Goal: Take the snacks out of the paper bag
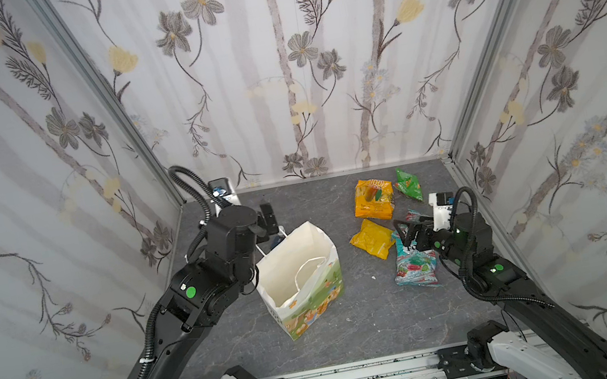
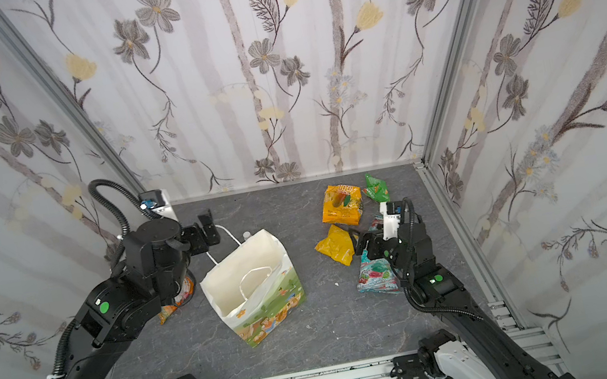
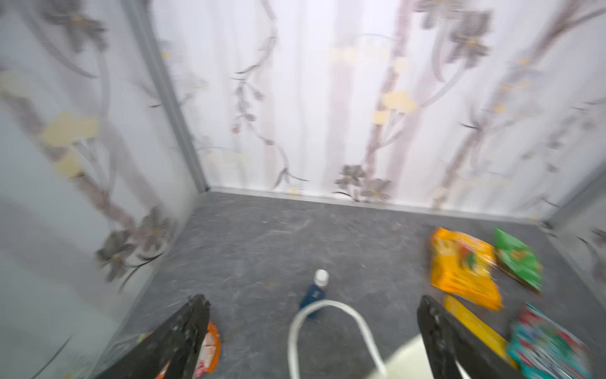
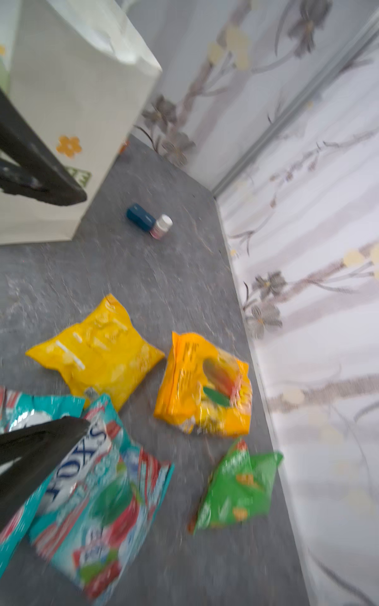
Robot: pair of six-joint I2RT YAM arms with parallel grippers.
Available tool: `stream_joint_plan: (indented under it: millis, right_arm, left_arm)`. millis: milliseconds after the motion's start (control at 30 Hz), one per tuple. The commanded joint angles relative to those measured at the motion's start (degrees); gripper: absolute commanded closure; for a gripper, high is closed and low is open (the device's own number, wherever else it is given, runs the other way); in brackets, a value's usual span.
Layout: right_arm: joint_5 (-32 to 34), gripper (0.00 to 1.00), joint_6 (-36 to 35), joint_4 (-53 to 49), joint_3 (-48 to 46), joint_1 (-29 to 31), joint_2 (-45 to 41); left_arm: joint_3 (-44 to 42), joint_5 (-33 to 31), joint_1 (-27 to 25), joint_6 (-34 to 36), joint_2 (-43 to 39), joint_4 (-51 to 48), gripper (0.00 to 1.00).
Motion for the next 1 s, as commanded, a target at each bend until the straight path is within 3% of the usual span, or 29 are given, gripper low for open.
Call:
stream_joint_plan:
  millis: [0, 167, 300, 400, 467, 533, 567, 600, 667, 733, 800, 867, 933, 967]
  right_arm:
    - [11.3, 0.0, -1.9, 2.2, -2.1, -7.0, -0.3]
    - [15.8, 0.0, -2.7, 10.2, -6.4, -16.7, 4.2]
    - [17.7, 0.0, -9.6, 27.5, -13.7, -17.4, 8.6]
    - [17.0, 0.0, -13.7, 47.1, -19.5, -16.9, 15.4]
    - [16.2, 0.0, -16.1, 52.3, -18.3, -15.2, 18.5]
    - [15.1, 0.0, -19.1, 64.6, -19.6, -13.3, 24.5]
    - [12.1, 0.0, -20.9, 66.7, -18.5, -12.7, 29.0]
    - [12.4, 0.0, -23.2, 77.3, -20.8, -11.2, 33.0]
    - [16.9, 0.0, -22.2, 69.4, -20.7, -10.2, 29.3]
    - [17.7, 0.0, -22.0, 76.5, -21.7, -10.5, 32.0]
    - [19.6, 0.0, -21.6, 74.1, -21.5, -10.3, 31.0]
    - [19.5, 0.0, -21.5, 73.0, -21.1, -10.2, 30.8]
    - [19.4, 0.0, -21.7, 74.1, -21.3, -10.1, 31.1]
    - [18.9, 0.0, -22.2, 74.6, -21.5, -10.0, 31.2]
  left_arm:
    - [-13.1, -4.1, 11.8, -3.6, -5.4, 10.3, 0.0]
    - [-35.4, 2.4, 28.1, -13.5, -5.9, 20.7, 0.0]
    - [-52.6, 10.2, 29.2, -3.3, -1.0, 49.2, 0.0]
    - [-55.8, 18.3, 29.3, 5.6, 3.9, 62.3, 0.0]
    - [-58.8, 22.8, 29.8, 8.0, 10.3, 74.1, 0.0]
    - [-58.2, 25.7, 30.6, 9.6, 17.9, 81.1, 0.0]
    - [-54.6, 27.4, 30.5, 10.0, 18.3, 73.7, 0.0]
    - [-54.5, 28.1, 30.4, 11.9, 19.7, 76.1, 0.0]
    - [-54.4, 29.6, 31.2, 12.4, 20.0, 76.7, 0.0]
    - [-55.7, 31.8, 31.8, 13.0, 19.3, 78.2, 0.0]
    - [-58.7, 34.1, 32.0, 16.7, 19.8, 86.5, 0.0]
    - [-59.4, 34.7, 33.8, 15.3, 23.6, 91.3, 0.0]
    - [-60.7, 38.2, 34.7, 15.6, 32.8, 103.5, 0.0]
    - [-59.8, 38.0, 34.5, 15.8, 32.7, 102.2, 0.0]
